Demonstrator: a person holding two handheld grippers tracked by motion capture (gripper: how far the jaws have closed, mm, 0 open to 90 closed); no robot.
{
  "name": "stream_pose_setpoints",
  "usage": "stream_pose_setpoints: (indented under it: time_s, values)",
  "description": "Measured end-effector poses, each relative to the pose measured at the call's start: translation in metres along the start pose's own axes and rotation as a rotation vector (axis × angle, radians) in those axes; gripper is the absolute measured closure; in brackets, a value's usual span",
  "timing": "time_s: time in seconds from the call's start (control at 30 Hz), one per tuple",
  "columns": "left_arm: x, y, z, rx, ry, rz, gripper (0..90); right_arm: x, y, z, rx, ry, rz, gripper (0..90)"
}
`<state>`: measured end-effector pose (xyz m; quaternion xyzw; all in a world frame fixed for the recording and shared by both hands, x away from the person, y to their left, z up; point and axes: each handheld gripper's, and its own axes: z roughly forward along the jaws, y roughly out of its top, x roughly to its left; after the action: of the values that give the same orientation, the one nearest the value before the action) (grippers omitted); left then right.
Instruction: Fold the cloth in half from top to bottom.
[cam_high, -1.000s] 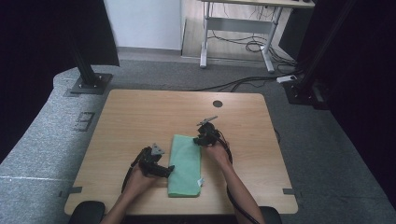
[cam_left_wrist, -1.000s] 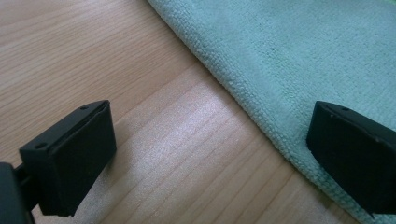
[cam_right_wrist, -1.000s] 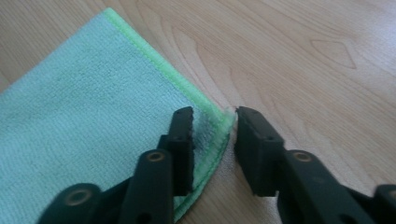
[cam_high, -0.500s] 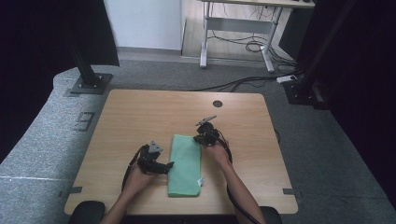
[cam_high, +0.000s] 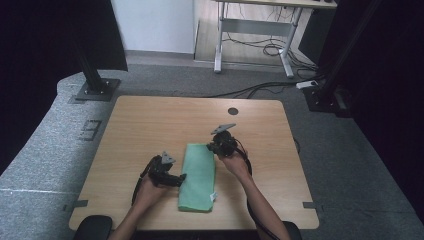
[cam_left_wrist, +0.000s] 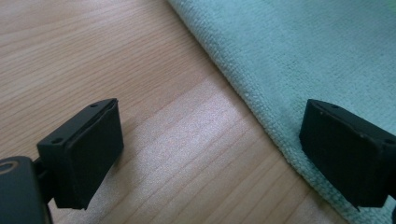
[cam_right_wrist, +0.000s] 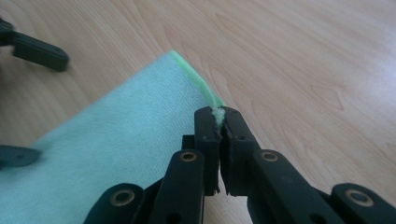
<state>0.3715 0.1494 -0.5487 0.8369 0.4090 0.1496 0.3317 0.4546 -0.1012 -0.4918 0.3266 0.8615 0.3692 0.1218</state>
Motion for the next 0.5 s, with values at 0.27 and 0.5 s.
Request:
stream_pose_setpoints:
  time_s: [0.27,0.5]
  values:
    - [-0.001,0.0,0.0,0.0,0.005,-0.004,6.4,0.008,0.002,-0.023,-0.043,0.02,-0.023,85.4]
    - [-0.001,0.0,0.0,0.0,0.007,-0.007,6.4,0.021,0.004,-0.046,-0.082,0.045,-0.066,85.4]
